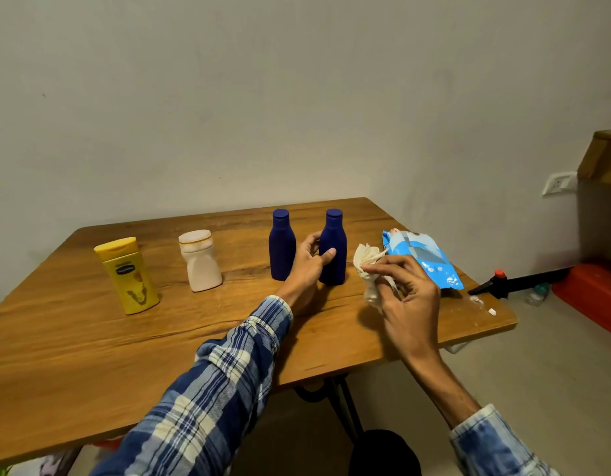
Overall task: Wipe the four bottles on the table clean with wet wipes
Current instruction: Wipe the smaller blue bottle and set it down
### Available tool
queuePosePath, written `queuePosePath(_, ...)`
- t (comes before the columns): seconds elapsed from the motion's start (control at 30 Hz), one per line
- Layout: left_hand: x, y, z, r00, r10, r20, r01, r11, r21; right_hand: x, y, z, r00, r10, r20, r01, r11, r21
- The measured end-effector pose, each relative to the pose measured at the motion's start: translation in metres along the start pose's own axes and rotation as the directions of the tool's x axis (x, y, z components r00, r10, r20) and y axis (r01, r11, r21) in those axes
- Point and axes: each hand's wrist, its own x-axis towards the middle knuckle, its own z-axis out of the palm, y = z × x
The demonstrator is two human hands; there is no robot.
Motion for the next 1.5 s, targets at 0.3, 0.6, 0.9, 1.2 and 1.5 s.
queuePosePath(0.3, 0.006, -0.004, -0.002, 0.998, 0.020, 0.065, -0.019, 1.000, -0.014, 0.002, 0.011, 0.008, 0.997, 0.069, 0.030, -0.069, 0.997, 0.017)
queuePosePath(0.6, 0.009, -0.008, -0.004, 0.995, -0.008, 0.097, 0.006, 1.000, 0.024, 0.000, 0.021, 0.005, 0.997, 0.079, 0.020, -0.079, 0.997, 0.013)
queuePosePath(0.9, -0.002, -0.002, -0.002, 0.995, -0.012, 0.099, 0.009, 1.000, 0.023, -0.002, 0.024, 0.003, 0.997, 0.081, 0.022, -0.081, 0.997, 0.020)
queuePosePath(1.2, -0.031, 0.003, 0.006, 0.999, -0.045, 0.015, 0.042, 0.991, 0.129, -0.001, 0.039, -0.001, 0.998, 0.059, 0.032, -0.053, 0.987, -0.153)
queuePosePath(1.5, -0.080, 0.007, 0.008, 0.999, -0.037, -0.032, 0.042, 0.980, 0.195, -0.008, 0.056, -0.001, 0.963, 0.200, 0.182, -0.052, 0.797, -0.601)
